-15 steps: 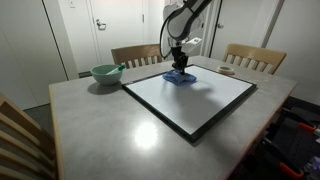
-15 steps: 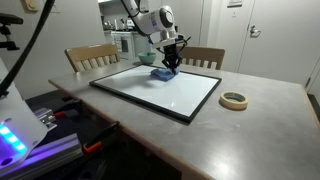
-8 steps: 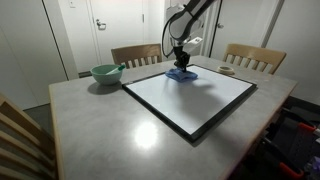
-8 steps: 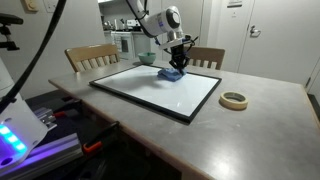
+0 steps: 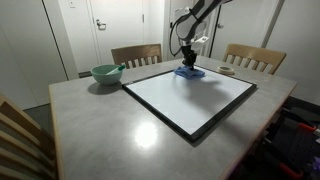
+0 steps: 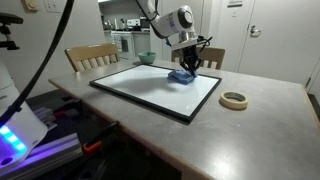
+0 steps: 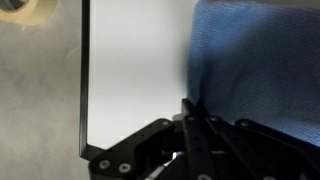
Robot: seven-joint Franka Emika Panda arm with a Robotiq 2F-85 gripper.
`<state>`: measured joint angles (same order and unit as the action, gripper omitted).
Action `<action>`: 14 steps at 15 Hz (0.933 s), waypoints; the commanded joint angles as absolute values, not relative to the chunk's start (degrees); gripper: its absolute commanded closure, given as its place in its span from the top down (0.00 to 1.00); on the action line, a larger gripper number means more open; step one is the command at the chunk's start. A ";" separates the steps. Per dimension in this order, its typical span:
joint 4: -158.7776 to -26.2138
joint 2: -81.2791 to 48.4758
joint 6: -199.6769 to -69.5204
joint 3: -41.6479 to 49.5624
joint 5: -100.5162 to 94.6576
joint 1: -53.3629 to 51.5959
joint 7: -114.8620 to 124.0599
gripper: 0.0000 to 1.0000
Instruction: Use the blue towel to wipe the white board
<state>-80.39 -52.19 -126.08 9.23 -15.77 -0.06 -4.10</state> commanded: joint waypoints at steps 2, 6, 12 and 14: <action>-76.40 -54.50 -122.63 9.37 -17.98 2.75 -10.08 0.01; -74.69 -55.51 -122.54 9.93 -18.39 4.65 -11.16 0.01; -72.53 -56.68 -122.53 10.36 -18.33 6.65 -11.53 0.01; -72.11 -56.69 -122.58 10.45 -18.31 7.20 -11.82 0.01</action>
